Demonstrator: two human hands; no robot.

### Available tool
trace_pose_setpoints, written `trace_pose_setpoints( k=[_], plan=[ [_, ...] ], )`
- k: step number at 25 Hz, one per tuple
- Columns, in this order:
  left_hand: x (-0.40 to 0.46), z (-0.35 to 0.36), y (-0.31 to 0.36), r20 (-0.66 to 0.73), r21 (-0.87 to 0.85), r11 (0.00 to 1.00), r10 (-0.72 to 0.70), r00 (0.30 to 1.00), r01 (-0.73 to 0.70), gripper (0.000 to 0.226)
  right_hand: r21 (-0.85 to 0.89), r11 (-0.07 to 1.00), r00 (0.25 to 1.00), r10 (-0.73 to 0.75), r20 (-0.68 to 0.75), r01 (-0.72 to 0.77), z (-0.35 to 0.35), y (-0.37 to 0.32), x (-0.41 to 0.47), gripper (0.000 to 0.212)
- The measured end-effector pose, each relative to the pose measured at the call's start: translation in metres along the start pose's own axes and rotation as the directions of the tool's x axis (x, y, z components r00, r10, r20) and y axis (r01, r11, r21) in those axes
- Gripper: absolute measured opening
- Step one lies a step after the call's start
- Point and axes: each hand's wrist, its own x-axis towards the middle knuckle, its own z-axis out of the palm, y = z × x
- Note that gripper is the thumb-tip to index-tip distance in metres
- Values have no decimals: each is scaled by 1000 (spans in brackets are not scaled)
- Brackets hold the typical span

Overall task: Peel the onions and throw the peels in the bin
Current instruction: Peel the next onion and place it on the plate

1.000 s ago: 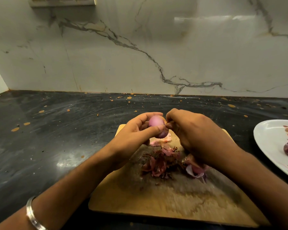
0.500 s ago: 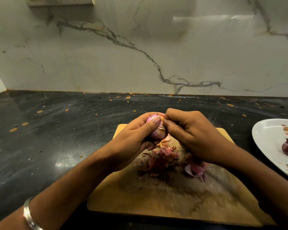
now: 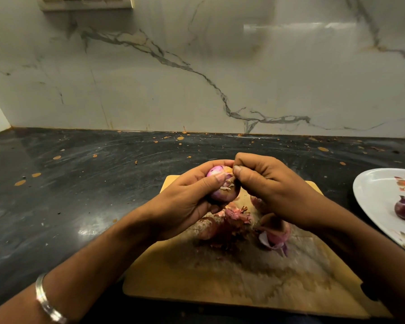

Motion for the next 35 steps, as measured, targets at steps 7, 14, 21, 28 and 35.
trace_pose_setpoints(
  k=[7,14,21,28,35],
  plan=[
    [2,1,2,-86,39,999,-8,996,11,43,425,886,977,212,-16,-185,1,2,3,35],
    [2,1,6,-190,42,998,-29,981,38,40,325,935,942,230,-244,-144,7,6,1,33],
    [5,-3,4,-238,17,1000,-13,971,18,36,204,970,919,197,-342,-132,-3,6,-4,32],
    [6,-8,4,-388,19,999,-27,921,37,50,-281,957,983,23,-180,-74,9,2,-8,16],
    [5,-8,4,-416,58,997,-14,909,42,46,-199,979,947,-18,-320,-49,4,3,-8,6]
  ],
)
